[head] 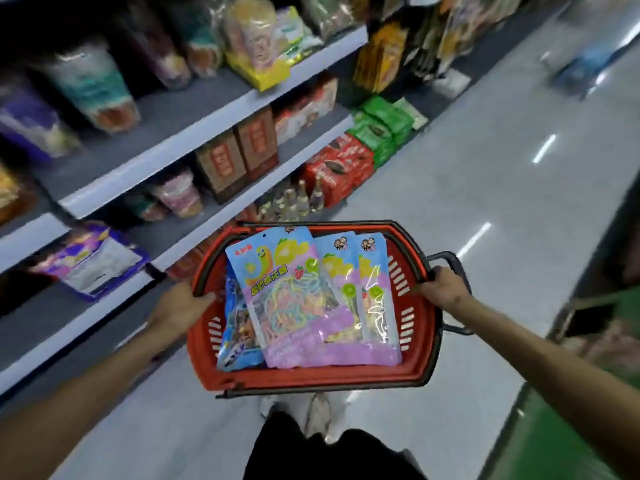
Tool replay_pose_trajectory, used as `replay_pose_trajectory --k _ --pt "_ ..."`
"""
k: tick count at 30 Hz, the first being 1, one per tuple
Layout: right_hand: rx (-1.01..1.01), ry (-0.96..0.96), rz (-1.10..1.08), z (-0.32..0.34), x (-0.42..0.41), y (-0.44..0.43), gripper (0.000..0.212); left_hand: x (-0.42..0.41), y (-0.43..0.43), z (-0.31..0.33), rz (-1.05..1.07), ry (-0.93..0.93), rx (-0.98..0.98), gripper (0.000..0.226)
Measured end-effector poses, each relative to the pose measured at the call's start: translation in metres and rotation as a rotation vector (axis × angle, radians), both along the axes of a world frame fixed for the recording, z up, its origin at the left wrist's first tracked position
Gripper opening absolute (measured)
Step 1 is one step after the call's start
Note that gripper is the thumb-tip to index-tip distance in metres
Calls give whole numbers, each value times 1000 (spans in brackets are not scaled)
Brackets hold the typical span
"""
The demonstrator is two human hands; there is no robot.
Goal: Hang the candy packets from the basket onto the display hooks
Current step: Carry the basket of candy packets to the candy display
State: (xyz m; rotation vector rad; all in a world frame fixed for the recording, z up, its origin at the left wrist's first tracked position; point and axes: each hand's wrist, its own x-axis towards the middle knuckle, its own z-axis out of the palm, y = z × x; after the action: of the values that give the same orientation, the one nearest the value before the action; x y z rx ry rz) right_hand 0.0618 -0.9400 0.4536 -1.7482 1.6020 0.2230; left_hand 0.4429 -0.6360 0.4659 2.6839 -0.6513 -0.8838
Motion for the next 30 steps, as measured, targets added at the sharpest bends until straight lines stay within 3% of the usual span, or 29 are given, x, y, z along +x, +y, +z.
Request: replay_pose_trajectory --k 3,8,16,27,30 --pt "-36 7 -137 15 -55 -49 36 -11 -102 6 -209 -39 -95 31" --pt "-97 3 -418 39 -130 -117 22 -43 -261 13 -383 -59 -152 35" --pt "-170 -51 -804 59 -200 -242 28 -82 -507 32 -603 4 -239 24" --pt "-302 -123 -1074 66 -254 -410 25 -153 -794 75 -789 -31 -317 29" --pt "-312 -125 -1073 64 -279 -477 25 -179 -872 76 -821 -72 -291 41"
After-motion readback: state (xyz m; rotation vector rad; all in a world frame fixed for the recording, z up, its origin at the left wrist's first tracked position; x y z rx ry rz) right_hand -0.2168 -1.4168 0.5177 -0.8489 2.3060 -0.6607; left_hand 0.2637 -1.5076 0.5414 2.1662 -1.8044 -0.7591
